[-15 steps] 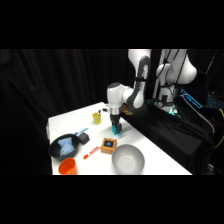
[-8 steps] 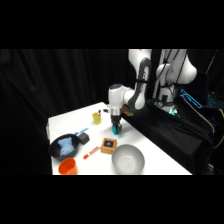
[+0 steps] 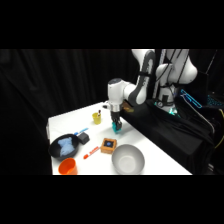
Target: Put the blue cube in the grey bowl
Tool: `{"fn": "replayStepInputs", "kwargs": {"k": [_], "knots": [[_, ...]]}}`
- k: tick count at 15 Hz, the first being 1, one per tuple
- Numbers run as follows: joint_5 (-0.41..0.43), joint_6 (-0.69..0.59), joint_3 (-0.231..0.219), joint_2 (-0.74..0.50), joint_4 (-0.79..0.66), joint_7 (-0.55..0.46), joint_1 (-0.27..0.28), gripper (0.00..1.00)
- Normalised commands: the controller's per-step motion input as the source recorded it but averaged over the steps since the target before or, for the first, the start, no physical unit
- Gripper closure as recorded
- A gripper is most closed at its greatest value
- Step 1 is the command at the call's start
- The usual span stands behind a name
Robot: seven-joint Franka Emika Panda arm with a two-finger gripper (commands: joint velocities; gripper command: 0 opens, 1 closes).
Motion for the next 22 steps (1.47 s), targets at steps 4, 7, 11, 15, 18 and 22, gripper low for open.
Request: {"fn": "replayStepInputs", "kwargs": {"k": [4,7,11,15,18,22], "knots": [[-0.201,-0.54,-0.012,-0.46,0.03,0.2,0.044,0.74],[-0.098,-0.53,0.1,-0.41,0.08,0.14,0.0,0.74],[-0.062,-0.42,0.155,-0.32,0.1,0.15,0.036,0.74],[-0.013,-0.25,0.148,-0.13,0.16,0.15,0.082,0.74],[0.045,-0.11,0.113,0.03,0.2,0.1,0.09,0.74],[0.124,-0.04,0.084,0.1,0.21,0.05,0.086,0.74]]}}
